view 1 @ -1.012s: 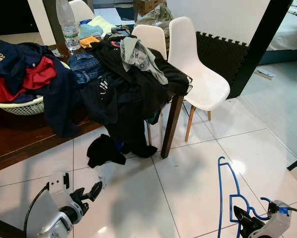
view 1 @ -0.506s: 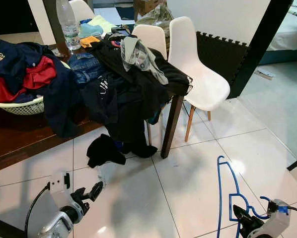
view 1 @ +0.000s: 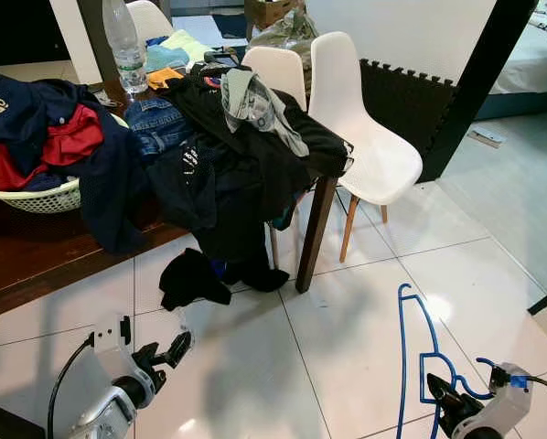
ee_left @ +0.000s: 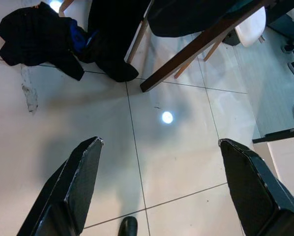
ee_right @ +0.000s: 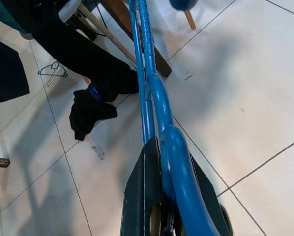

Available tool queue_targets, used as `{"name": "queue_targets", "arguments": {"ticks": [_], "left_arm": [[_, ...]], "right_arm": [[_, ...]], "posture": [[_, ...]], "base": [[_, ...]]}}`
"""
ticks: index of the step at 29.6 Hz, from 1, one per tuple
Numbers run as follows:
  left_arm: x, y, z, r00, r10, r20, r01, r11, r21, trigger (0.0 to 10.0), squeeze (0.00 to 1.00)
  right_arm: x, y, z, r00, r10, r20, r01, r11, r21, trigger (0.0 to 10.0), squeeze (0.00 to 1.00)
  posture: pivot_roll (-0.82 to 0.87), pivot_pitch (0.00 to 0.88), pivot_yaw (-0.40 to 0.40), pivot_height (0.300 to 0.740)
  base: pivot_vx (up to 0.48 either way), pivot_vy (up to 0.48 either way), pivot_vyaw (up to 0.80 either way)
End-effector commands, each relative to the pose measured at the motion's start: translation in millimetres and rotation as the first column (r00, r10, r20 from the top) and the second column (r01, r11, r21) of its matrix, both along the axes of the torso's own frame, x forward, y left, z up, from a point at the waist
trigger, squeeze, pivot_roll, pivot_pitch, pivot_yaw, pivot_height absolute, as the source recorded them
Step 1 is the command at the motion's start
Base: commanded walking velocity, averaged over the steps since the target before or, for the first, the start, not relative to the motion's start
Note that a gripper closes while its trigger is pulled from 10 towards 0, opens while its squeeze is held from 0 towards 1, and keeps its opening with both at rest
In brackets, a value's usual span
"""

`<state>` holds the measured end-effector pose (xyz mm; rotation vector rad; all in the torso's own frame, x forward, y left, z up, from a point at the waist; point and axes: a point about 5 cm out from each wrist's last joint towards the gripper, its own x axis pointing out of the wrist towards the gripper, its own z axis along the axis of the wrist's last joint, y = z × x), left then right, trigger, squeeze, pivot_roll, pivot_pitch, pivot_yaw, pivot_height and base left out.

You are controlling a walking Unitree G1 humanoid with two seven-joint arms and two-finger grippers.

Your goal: Hang hanger

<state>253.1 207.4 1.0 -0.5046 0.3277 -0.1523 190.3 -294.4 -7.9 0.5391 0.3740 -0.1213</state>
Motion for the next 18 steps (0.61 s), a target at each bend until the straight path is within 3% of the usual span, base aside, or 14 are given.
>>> {"name": "queue_targets", "arguments": {"ticks": [1, 18], "left_arm": [[-2.1, 3.4, -3.3, 1.0, -0.002, -0.022, 0.003, 1.0, 0.021, 10.0, 0.0], [4.2, -0.8, 0.3, 0.999, -0.027, -0.017, 0.028, 0.999, 0.019, 10.0, 0.0]], "right_arm": [[-3.9, -4.0, -1.9, 1.0, -0.022, -0.014, 0.022, 1.0, -0.002, 10.0, 0.0], [2.8, -6.7, 2.6, 0.999, -0.038, -0.002, 0.038, 0.999, -0.009, 10.0, 0.0]], "posture": [[0.08, 0.131, -0.028, 0.74], [0.07, 0.173, -0.005, 0.74]], "base": [[0.0, 0.0, 0.0], [0.0, 0.0, 0.0]]}}
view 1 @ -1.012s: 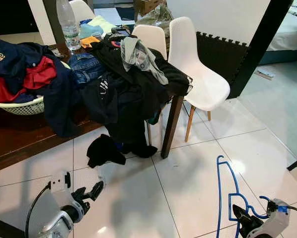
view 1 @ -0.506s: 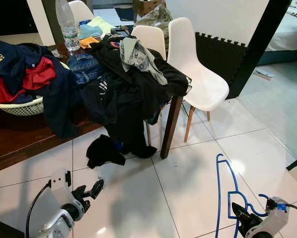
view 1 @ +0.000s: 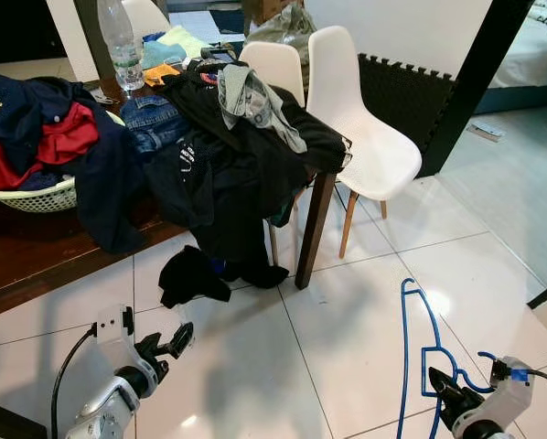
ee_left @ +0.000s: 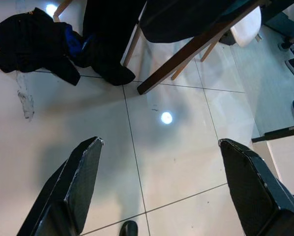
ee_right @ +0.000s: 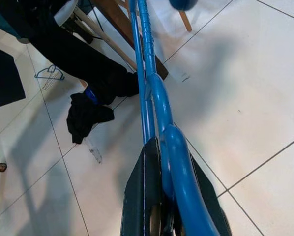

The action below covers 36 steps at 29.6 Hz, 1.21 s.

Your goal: Hang hanger

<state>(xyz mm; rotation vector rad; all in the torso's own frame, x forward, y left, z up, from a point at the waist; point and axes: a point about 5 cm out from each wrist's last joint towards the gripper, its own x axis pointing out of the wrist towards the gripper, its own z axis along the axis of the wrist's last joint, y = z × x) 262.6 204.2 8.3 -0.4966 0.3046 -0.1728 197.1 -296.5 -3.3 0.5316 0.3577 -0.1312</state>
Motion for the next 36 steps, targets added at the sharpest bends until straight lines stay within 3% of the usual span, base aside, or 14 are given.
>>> {"name": "queue_targets", "arguments": {"ticks": [1, 13, 14, 17, 18, 20, 21, 36], "left_arm": [[-5.3, 2.4, -7.0, 0.999, -0.012, -0.044, 0.013, 1.0, 0.016, 10.0, 0.0], [-4.3, 5.3, -6.2, 0.998, -0.023, -0.053, 0.023, 1.0, 0.012, 10.0, 0.0], [-4.2, 5.7, -5.9, 0.998, -0.022, -0.052, 0.022, 1.0, 0.013, 10.0, 0.0], [-4.2, 6.2, -6.0, 0.999, -0.018, -0.05, 0.019, 1.0, 0.015, 10.0, 0.0], [-4.3, 6.3, -6.3, 0.999, -0.017, -0.05, 0.018, 1.0, 0.016, 10.0, 0.0], [-4.3, 6.3, -6.4, 0.999, -0.017, -0.051, 0.018, 1.0, 0.016, 10.0, 0.0], [-4.5, 6.3, -6.9, 0.999, -0.017, -0.052, 0.018, 1.0, 0.016, 10.0, 0.0], [-4.6, 5.3, -10.6, 0.997, -0.037, -0.067, 0.038, 0.999, 0.019, 10.0, 0.0]], "right_arm": [[-4.0, -4.6, -2.0, 1.0, -0.026, -0.014, 0.026, 1.0, 0.002, 10.0, 0.0], [-2.2, -1.4, -0.3, 0.999, -0.035, 0.002, 0.035, 0.999, 0.005, 10.0, 0.0], [-2.0, -1.0, 0.3, 0.999, -0.034, 0.006, 0.034, 0.999, 0.004, 0.0, 0.0], [-2.1, -0.8, 0.4, 0.999, -0.034, 0.008, 0.034, 0.999, 0.001, 0.0, 0.0], [-2.2, -0.4, 0.0, 0.999, -0.031, 0.005, 0.031, 0.999, 0.005, 5.5, 0.0], [-2.2, -0.1, -0.3, 1.0, -0.029, 0.003, 0.029, 1.0, 0.008, 5.5, 0.0], [-2.5, -0.2, -0.7, 1.0, -0.029, 0.0, 0.029, 1.0, 0.007, 10.0, 0.0], [-2.1, 2.1, -4.0, 1.0, -0.025, -0.008, 0.025, 1.0, 0.007, 10.0, 0.0]], "posture": [[0.07, 0.173, -0.005, 0.74], [0.07, 0.178, 0.013, 0.74], [0.07, 0.178, 0.013, 0.74], [0.07, 0.171, 0.011, 0.74], [0.07, 0.171, 0.011, 0.74], [0.07, 0.171, 0.011, 0.74], [0.07, 0.164, 0.017, 0.74], [0.08, 0.11, 0.013, 0.74]], "base": [[0.0, 0.0, 0.0], [0.0, 0.0, 0.0], [0.0, 0.0, 0.0], [0.0, 0.0, 0.0], [0.0, 0.0, 0.0], [0.0, 0.0, 0.0], [0.0, 0.0, 0.0], [0.0, 0.0, 0.0]]}}
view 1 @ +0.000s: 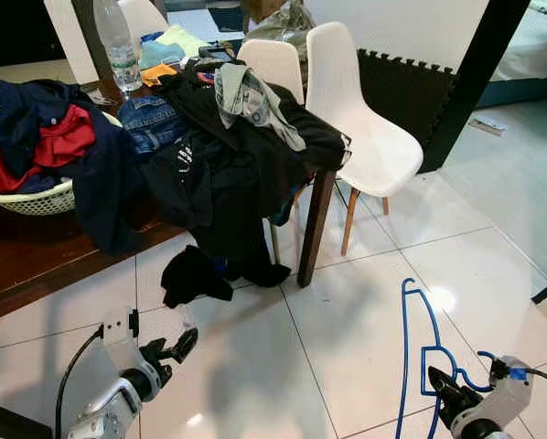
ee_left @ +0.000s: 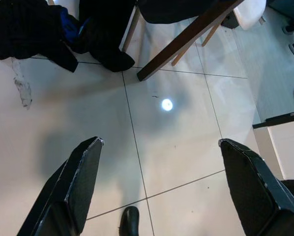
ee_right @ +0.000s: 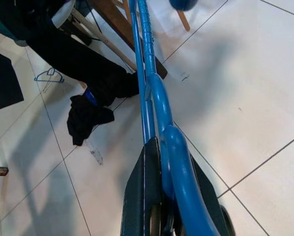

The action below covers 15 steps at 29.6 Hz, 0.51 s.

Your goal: Hang hanger

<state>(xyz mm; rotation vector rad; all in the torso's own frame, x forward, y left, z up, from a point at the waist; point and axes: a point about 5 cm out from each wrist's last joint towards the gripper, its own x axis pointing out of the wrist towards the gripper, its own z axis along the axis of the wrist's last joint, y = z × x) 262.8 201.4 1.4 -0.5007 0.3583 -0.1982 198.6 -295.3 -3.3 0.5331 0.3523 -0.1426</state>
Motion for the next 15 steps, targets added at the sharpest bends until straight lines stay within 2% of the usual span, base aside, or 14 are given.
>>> {"name": "queue_targets", "arguments": {"ticks": [1, 8, 15], "left_arm": [[-4.9, 7.9, -3.7, 1.0, -0.002, -0.021, 0.002, 1.0, 0.025, 10.0, 0.0], [-5.4, 7.2, -4.7, 1.0, -0.011, -0.022, 0.011, 1.0, 0.021, 10.0, 0.0], [-6.3, 0.8, -6.1, 0.996, -0.083, -0.022, 0.083, 0.996, 0.015, 10.0, 0.0]], "right_arm": [[-3.6, 0.9, -3.9, 1.0, -0.012, -0.01, 0.012, 1.0, 0.009, 10.0, 0.0], [-4.8, 0.9, -4.3, 1.0, -0.01, -0.01, 0.01, 1.0, 0.012, 10.0, 0.0], [-5.1, 0.6, -4.8, 1.0, -0.014, -0.007, 0.014, 1.0, 0.011, 10.0, 0.0]], "posture": [[0.08, 0.108, 0.012, 0.74], [0.07, 0.098, 0.006, 0.74], [0.08, 0.096, 0.011, 0.74]], "base": [[0.0, 0.0, 0.0], [0.0, 0.0, 0.0], [0.0, 0.0, 0.0]]}}
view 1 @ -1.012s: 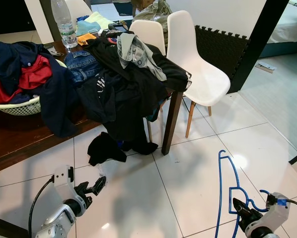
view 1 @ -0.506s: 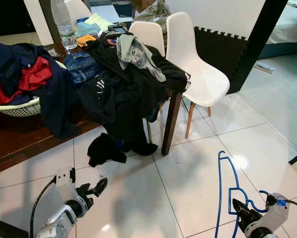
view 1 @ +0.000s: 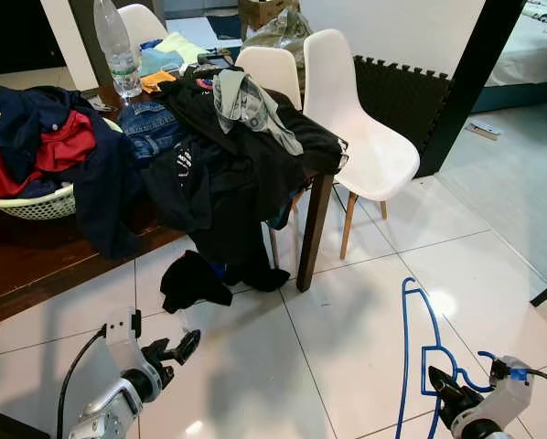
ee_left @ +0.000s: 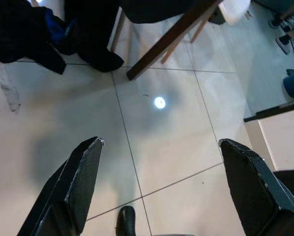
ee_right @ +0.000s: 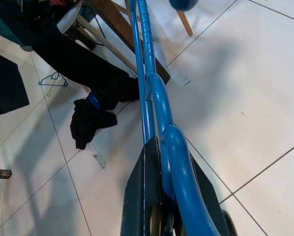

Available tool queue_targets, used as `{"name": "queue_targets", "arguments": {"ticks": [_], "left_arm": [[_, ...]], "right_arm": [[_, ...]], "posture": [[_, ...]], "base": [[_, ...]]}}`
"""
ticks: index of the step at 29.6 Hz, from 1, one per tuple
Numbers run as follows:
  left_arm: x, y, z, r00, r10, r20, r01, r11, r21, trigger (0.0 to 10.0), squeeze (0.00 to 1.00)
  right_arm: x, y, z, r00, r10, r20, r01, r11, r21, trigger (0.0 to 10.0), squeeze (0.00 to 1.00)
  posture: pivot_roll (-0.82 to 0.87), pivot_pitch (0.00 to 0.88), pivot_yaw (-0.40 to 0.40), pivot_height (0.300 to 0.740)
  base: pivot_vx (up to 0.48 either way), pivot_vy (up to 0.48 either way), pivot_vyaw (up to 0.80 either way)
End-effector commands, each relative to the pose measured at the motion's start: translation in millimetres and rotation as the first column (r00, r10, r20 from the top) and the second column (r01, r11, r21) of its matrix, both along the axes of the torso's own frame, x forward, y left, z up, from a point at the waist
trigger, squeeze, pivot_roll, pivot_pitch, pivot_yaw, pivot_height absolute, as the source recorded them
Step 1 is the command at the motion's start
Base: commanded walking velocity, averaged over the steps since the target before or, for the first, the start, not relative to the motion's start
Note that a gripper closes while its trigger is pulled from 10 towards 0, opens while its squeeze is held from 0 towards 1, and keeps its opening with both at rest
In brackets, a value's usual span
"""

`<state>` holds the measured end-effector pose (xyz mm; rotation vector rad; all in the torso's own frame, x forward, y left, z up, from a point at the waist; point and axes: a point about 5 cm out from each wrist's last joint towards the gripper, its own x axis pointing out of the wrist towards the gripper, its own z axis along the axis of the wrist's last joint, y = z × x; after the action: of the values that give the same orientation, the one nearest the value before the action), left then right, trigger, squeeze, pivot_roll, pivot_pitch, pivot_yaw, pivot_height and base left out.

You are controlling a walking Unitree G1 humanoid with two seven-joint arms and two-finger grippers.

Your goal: Hang hanger

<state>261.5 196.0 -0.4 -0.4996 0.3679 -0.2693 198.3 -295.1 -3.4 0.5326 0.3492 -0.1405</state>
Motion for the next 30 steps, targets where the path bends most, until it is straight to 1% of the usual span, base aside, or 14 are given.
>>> {"name": "queue_targets", "arguments": {"ticks": [1, 18, 19, 21, 27, 30], "left_arm": [[-5.6, 4.9, -4.3, 0.999, -0.033, -0.026, 0.034, 0.999, 0.026, 10.0, 0.0], [-7.5, 4.6, -3.1, 0.999, -0.033, -0.016, 0.033, 0.999, 0.015, 10.0, 0.0], [-7.1, 4.3, -2.7, 0.999, -0.031, -0.015, 0.031, 0.999, 0.013, 10.0, 0.0], [-4.8, 4.3, -0.9, 1.0, -0.021, -0.01, 0.021, 1.0, 0.012, 10.0, 0.0], [-3.0, 2.6, 1.6, 0.999, -0.045, -0.001, 0.045, 0.999, 0.01, 10.0, 0.0], [-2.8, -2.1, 3.4, 0.995, -0.104, 0.001, 0.104, 0.995, 0.004, 10.0, 0.0]], "right_arm": [[-5.0, 0.4, -4.4, 1.0, -0.017, -0.009, 0.017, 1.0, 0.011, 10.0, 0.0], [-8.7, -1.6, -4.1, 1.0, -0.021, -0.008, 0.022, 1.0, 0.011, 10.0, 0.0], [-8.4, -1.9, -4.0, 1.0, -0.02, -0.009, 0.02, 1.0, 0.011, 10.0, 0.0], [-6.5, -2.8, -3.0, 1.0, -0.026, -0.008, 0.026, 1.0, 0.013, 10.0, 0.0], [-4.1, -2.9, -1.7, 1.0, -0.026, -0.005, 0.026, 1.0, 0.01, 10.0, 0.0], [-1.8, -2.8, 0.1, 1.0, -0.025, -0.001, 0.026, 1.0, 0.007, 10.0, 0.0]], "posture": [[0.08, 0.098, 0.008, 0.74], [0.08, 0.114, 0.002, 0.74], [0.08, 0.147, -0.004, 0.74], [0.08, 0.134, -0.003, 0.74], [0.07, 0.149, 0.002, 0.74], [0.07, 0.161, 0.003, 0.74]], "base": [[0.0, 0.0, 0.0], [0.0, 0.0, 0.0], [0.0, 0.0, 0.0], [0.0, 0.0, 0.0], [0.0, 0.0, 0.0], [0.0, 0.0, 0.0]]}}
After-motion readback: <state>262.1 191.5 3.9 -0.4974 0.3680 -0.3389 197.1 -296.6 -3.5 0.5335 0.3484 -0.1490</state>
